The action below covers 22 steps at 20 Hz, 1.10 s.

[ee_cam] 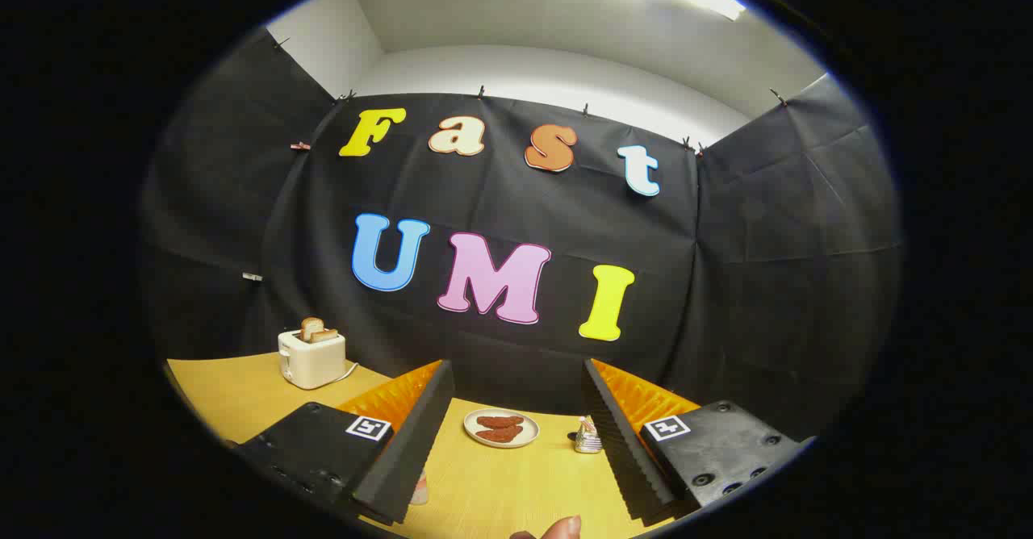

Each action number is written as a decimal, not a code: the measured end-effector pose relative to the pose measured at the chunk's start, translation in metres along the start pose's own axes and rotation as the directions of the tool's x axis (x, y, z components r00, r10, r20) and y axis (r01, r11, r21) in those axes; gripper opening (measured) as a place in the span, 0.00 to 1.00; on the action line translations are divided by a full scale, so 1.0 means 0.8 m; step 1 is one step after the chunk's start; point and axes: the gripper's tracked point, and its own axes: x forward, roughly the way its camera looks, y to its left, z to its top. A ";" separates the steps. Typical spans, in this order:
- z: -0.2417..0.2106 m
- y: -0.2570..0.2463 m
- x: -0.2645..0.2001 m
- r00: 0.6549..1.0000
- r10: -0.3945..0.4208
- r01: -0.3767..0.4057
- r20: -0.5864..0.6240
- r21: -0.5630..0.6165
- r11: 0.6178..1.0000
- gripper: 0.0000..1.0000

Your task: Take the bottle from table, then pour the juice into the cup, finally place the bottle on the coaster

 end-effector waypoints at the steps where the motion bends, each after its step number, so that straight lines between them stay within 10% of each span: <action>1: 0.000 0.002 0.001 1.000 0.000 0.000 0.001 0.002 1.000 0.98; 22: -0.015 0.068 -0.009 0.999 0.045 -0.045 0.004 0.062 0.997 0.98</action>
